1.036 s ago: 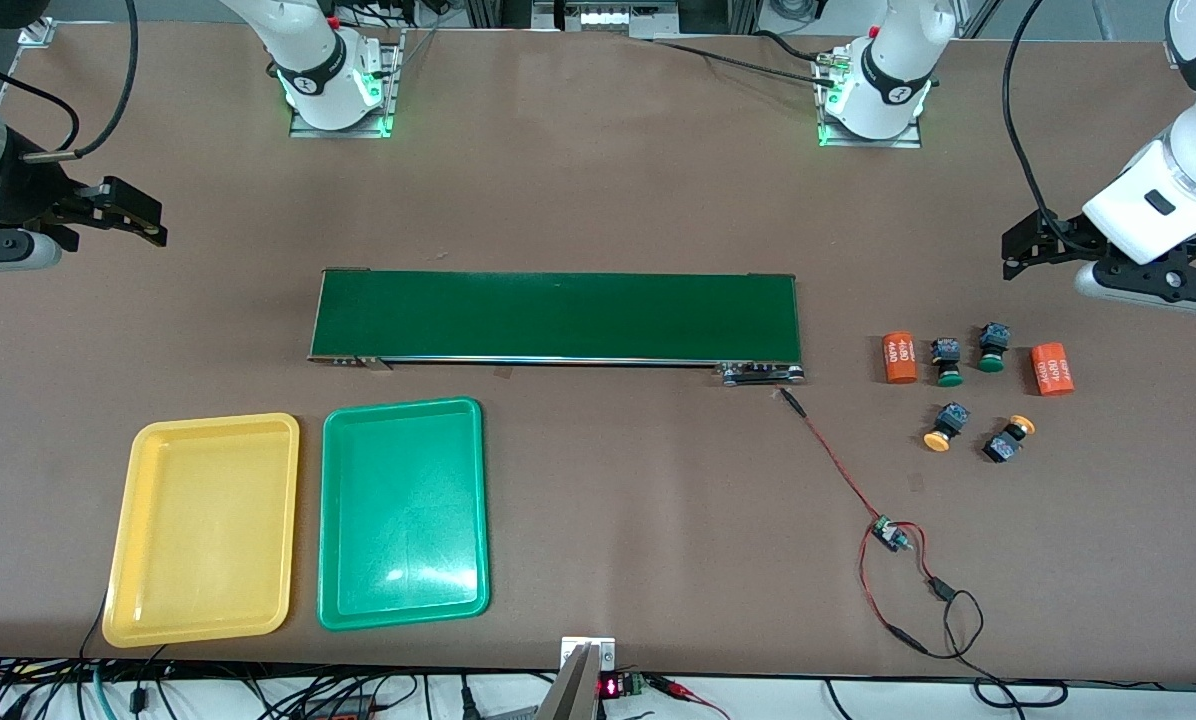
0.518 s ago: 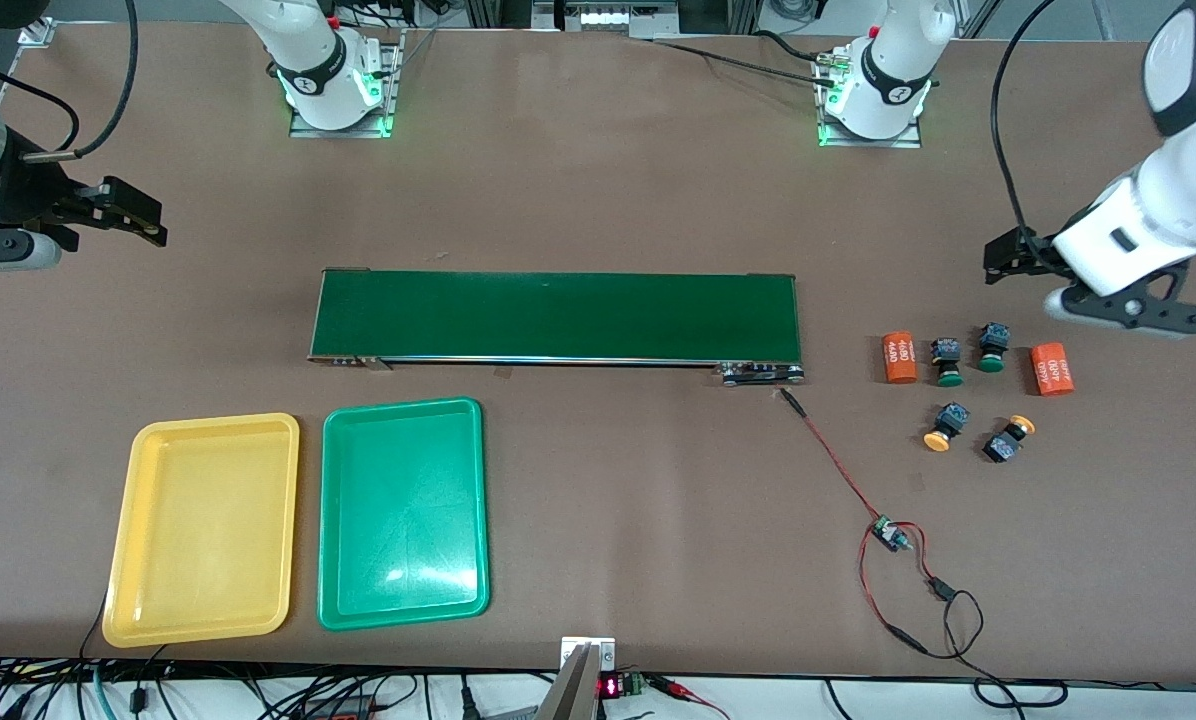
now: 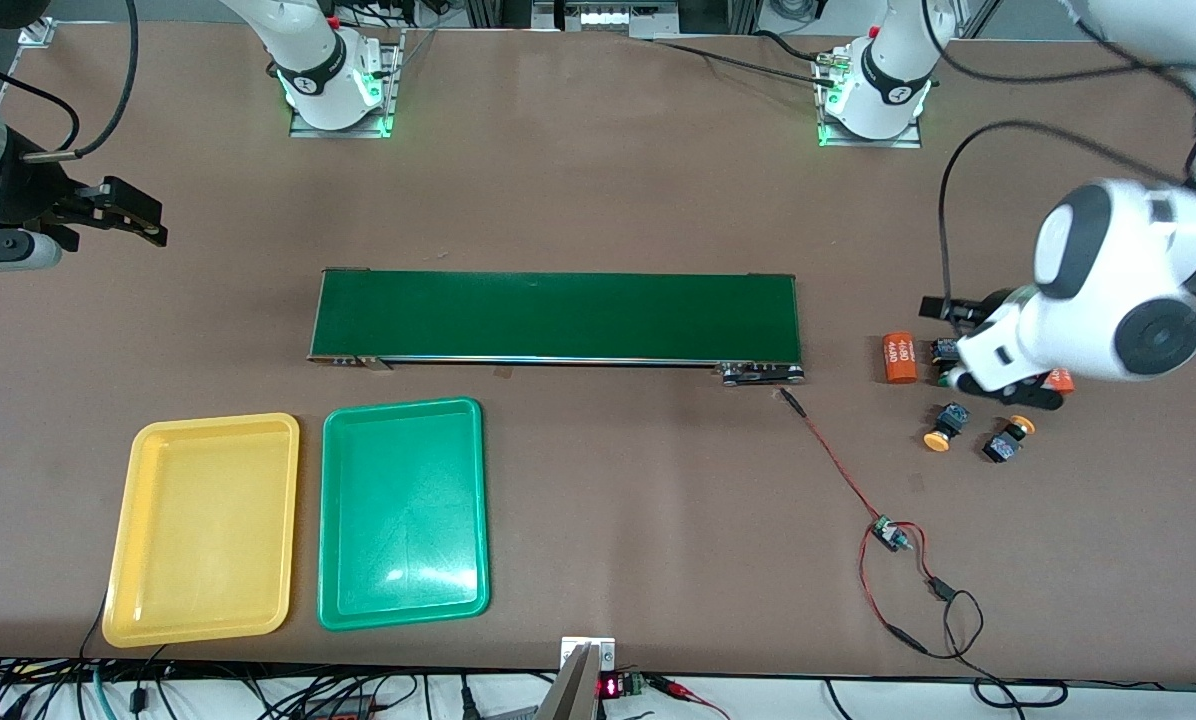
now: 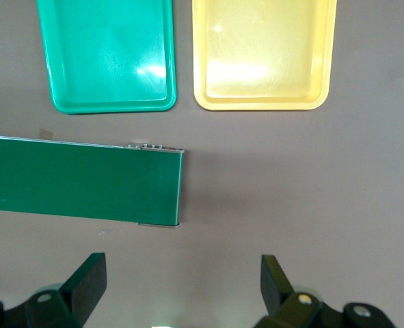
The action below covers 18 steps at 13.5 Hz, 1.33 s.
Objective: Sort buttons by color to trays
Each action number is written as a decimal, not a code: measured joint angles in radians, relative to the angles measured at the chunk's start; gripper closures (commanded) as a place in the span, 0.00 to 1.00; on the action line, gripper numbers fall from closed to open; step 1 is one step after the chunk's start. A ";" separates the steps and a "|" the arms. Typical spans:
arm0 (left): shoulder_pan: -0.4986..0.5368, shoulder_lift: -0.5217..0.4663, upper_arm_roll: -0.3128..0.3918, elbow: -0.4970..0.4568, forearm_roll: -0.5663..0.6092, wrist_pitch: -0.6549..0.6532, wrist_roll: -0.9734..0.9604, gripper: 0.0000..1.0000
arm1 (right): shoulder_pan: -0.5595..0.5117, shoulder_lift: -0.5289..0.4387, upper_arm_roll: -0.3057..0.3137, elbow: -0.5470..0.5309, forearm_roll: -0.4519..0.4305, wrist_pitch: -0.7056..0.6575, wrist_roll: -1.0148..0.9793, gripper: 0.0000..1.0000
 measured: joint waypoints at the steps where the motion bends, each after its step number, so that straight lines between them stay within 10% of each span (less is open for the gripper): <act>1: 0.002 0.036 0.000 0.000 0.000 0.028 0.000 0.00 | 0.000 0.000 0.000 0.000 0.000 0.000 0.000 0.00; 7: 0.012 0.143 0.011 -0.101 0.000 0.315 -0.001 0.00 | 0.003 0.000 0.004 0.000 0.000 0.001 0.000 0.00; 11: 0.013 0.182 0.011 -0.147 0.000 0.398 -0.001 0.53 | 0.003 0.000 0.004 0.000 0.000 0.001 0.000 0.00; 18: 0.030 0.192 0.010 -0.145 0.000 0.402 0.003 0.77 | 0.003 0.000 0.004 0.000 0.000 0.001 0.000 0.00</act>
